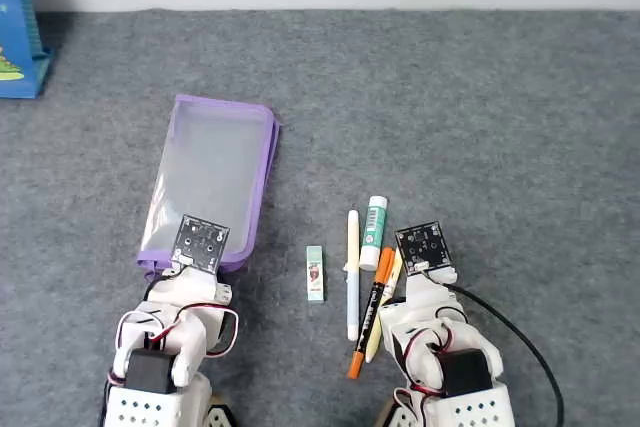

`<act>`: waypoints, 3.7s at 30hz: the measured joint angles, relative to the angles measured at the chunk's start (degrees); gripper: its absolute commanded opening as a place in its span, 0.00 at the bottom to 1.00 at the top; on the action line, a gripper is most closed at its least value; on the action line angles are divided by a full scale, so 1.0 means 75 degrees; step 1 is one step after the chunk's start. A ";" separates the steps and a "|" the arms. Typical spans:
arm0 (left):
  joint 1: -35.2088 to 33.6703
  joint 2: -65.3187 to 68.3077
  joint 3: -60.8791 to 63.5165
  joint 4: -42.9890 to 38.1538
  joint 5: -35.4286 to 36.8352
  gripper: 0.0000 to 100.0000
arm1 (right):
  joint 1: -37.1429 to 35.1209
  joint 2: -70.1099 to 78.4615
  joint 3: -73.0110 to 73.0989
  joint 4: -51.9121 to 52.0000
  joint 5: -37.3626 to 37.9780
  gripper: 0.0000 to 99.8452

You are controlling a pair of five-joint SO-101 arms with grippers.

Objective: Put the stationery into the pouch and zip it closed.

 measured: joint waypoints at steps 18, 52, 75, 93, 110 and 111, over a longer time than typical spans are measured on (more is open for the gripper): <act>-0.0012 0.0000 -0.0715 0.0867 0.0000 0.01 | 0.0000 0.0000 0.0000 0.0000 0.0000 0.01; -0.2919 0.0012 -0.3177 0.0891 -0.4349 0.22 | 0.0000 0.0000 0.0000 0.0000 0.0000 0.01; -0.2977 0.9541 -0.6224 -0.0750 -0.6224 0.27 | 0.0000 0.0000 0.0000 -0.0023 0.0000 0.01; -0.2579 1.1558 -0.6470 -0.1958 -0.6705 0.17 | 0.0000 0.0000 0.0000 -0.0023 0.0000 0.01; -0.2825 1.1089 -0.6470 -0.2673 -0.5263 0.03 | 0.0000 0.0000 0.0000 -0.0023 0.0000 0.01; -0.2907 1.0971 -0.6470 -0.2673 -0.5169 0.01 | 0.0000 0.0000 0.0000 -0.0023 0.0000 0.01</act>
